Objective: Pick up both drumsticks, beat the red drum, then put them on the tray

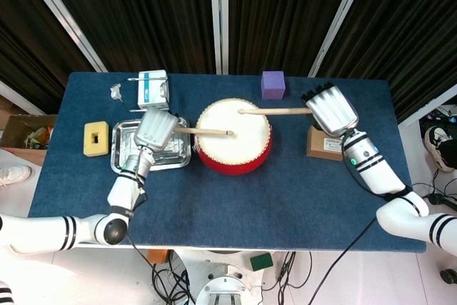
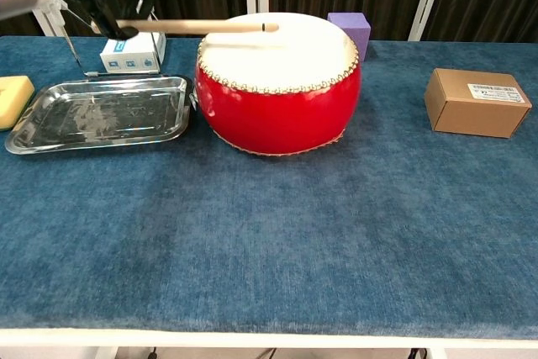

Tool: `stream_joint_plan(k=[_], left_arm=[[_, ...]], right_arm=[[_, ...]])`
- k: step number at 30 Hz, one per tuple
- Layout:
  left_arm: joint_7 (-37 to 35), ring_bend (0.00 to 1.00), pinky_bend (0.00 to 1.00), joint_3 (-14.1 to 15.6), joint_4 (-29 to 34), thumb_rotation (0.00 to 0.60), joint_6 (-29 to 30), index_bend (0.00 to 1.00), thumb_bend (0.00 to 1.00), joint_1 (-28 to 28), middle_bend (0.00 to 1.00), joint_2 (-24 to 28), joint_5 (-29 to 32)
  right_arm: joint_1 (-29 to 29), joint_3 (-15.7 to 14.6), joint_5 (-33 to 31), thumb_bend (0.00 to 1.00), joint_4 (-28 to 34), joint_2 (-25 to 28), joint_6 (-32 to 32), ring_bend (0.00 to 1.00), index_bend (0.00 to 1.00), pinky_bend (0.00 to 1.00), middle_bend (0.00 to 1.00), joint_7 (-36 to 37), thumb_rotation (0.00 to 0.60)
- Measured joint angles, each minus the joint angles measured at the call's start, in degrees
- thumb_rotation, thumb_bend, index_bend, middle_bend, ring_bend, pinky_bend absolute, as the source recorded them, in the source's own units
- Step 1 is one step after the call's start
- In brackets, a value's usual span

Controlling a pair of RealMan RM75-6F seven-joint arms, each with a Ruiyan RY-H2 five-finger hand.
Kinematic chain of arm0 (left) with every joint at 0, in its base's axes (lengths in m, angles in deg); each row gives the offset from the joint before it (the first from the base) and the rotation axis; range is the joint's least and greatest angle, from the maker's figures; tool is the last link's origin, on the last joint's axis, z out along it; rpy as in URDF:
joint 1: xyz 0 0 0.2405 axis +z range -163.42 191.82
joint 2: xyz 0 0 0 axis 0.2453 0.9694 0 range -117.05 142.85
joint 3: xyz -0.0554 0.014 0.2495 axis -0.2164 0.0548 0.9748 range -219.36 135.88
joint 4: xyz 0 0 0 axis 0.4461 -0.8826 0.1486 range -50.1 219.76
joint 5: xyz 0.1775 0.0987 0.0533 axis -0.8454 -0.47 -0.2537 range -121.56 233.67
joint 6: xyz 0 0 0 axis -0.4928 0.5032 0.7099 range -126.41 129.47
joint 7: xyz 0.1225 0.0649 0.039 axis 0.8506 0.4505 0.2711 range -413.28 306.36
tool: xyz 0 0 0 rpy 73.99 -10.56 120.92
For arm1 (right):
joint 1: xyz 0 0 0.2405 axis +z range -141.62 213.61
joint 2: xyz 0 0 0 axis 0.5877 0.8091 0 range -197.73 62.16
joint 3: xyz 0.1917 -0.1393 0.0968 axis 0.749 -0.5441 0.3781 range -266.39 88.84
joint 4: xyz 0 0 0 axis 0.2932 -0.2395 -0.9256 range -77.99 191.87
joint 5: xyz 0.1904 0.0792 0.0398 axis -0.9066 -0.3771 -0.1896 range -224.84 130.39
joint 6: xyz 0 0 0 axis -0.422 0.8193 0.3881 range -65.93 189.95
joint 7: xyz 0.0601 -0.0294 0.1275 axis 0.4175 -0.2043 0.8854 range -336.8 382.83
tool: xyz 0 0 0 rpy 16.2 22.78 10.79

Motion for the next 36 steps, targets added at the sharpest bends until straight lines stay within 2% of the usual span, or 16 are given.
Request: stream_joint_plan(k=[5, 9, 13, 19, 24, 29, 33, 36], left_arm=[[-2.48, 0.62, 0.68, -0.22, 4.63, 0.600, 2.51, 0.66, 0.62, 1.44, 0.67, 3.96, -3.14], [-2.66, 0.62, 0.68, 0.41, 4.59, 0.600, 2.11, 0.66, 0.62, 1.37, 0.67, 3.64, -3.53], [-1.37, 0.62, 0.68, 1.41, 1.41, 0.600, 0.20, 0.66, 0.62, 0.14, 0.67, 0.53, -2.11], [0.49, 0.62, 0.68, 2.27, -2.58, 0.600, -1.40, 0.66, 0.63, -1.63, 0.67, -3.03, 1.18], [-2.10, 0.62, 0.68, 1.78, 0.68, 0.600, 1.64, 0.66, 0.63, -0.17, 0.67, -0.16, -1.29], [-8.33, 0.62, 0.68, 1.96, 5.12, 0.600, 5.30, 0.66, 0.62, 3.86, 0.67, 4.33, -6.32], [-14.33, 0.62, 0.69, 3.84, 5.96, 0.600, 6.63, 0.66, 0.62, 8.29, 0.67, 6.68, -9.90], [-17.33, 0.62, 0.68, 6.17, 4.03, 0.600, 6.31, 0.66, 0.62, 11.07, 0.67, 7.04, -11.15]], right_arm=[[1.84, -2.69, -0.90, 0.90, -3.83, -4.28, -5.61, 0.49, 0.88, 0.52, 0.75, -3.01, 0.600], [2.70, -4.68, -1.20, 0.91, -6.37, -6.47, -7.59, 0.49, 0.88, 0.52, 0.75, -7.04, 0.600], [2.08, -3.79, -1.19, 0.90, -5.31, -5.99, -4.59, 0.49, 0.88, 0.52, 0.75, -5.88, 0.600], [0.46, -0.76, -0.17, 0.90, -0.40, -1.22, 2.33, 0.49, 0.88, 0.52, 0.75, 0.33, 0.600], [0.79, -0.73, 0.22, 0.90, -0.56, -1.56, 1.58, 0.49, 0.88, 0.52, 0.75, 1.06, 0.600], [0.80, -0.91, 1.18, 0.90, -1.63, -2.55, 2.59, 0.49, 0.88, 0.52, 0.75, 3.00, 0.600], [-0.48, -0.89, 2.52, 0.90, -0.81, -1.15, 5.64, 0.49, 0.88, 0.52, 0.75, 4.89, 0.600], [-2.04, -0.96, 3.71, 0.90, 0.67, 0.86, 8.31, 0.49, 0.88, 0.52, 0.75, 6.32, 0.600]])
